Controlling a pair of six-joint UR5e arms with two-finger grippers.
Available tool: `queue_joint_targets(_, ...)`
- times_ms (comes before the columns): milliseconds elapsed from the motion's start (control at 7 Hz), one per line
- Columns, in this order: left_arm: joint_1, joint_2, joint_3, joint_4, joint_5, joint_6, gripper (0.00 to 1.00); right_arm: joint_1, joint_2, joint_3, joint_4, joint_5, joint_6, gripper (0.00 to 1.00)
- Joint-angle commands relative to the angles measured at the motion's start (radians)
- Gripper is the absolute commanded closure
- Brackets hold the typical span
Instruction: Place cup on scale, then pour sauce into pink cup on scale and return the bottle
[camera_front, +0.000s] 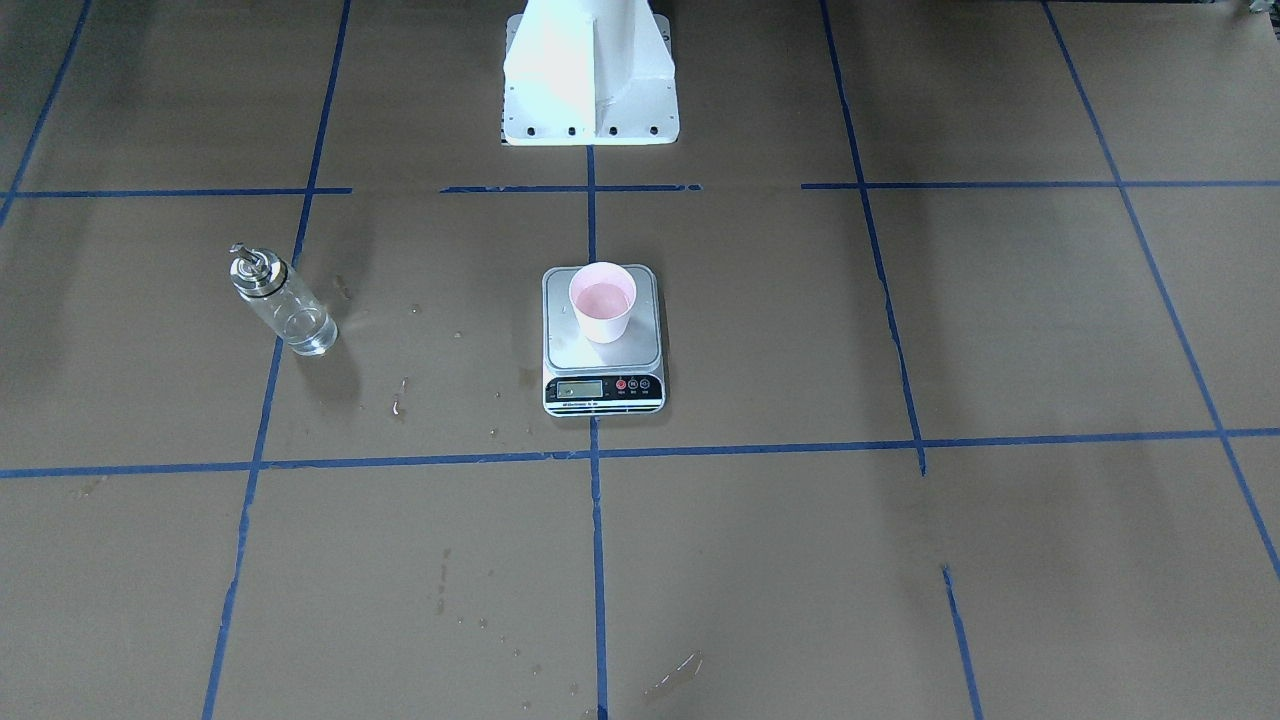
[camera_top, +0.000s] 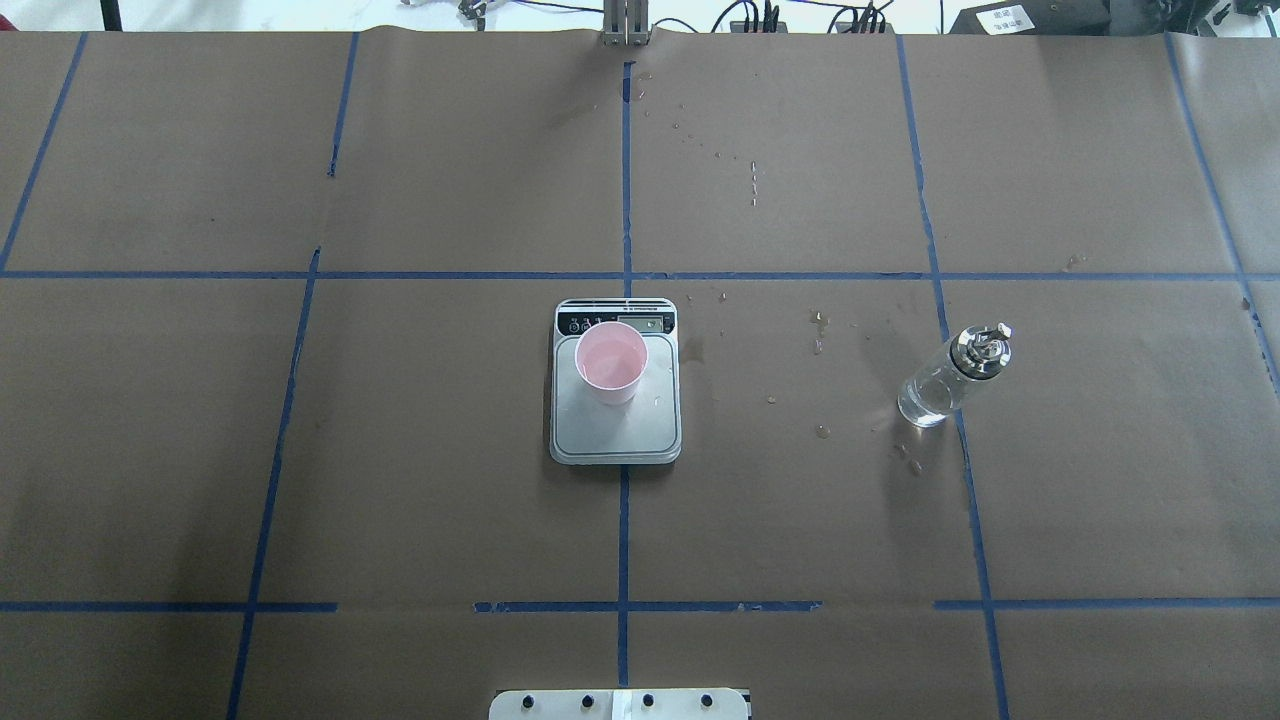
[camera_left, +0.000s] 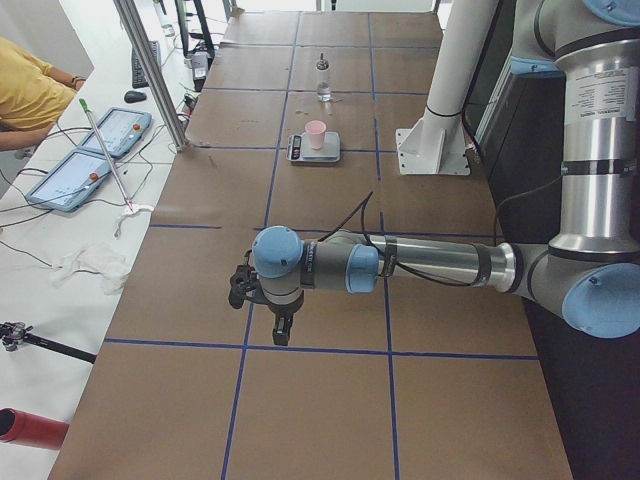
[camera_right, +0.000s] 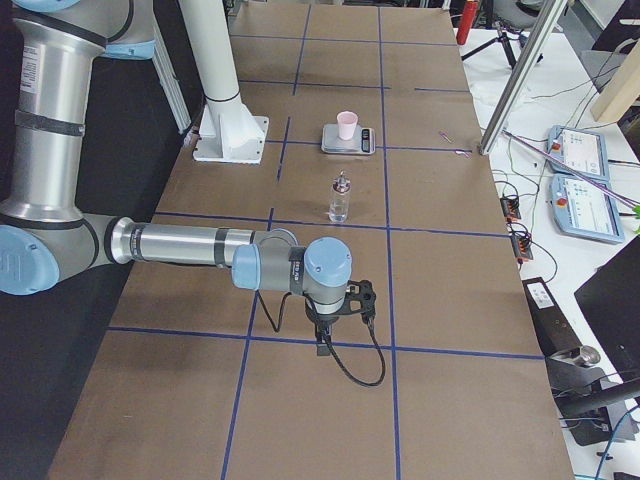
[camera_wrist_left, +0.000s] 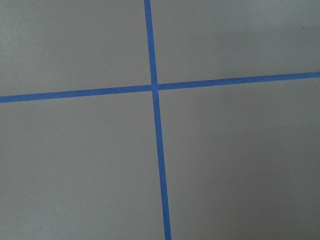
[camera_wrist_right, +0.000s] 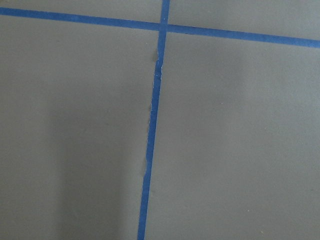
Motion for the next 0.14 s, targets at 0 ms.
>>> queue_joint_targets(0, 0.001, -0.001, -0.001, -0.002, 0.000, 0.000, 0.00, -0.001, 0.000, 0.000, 0.000, 0.000, 0.000, 0.00)
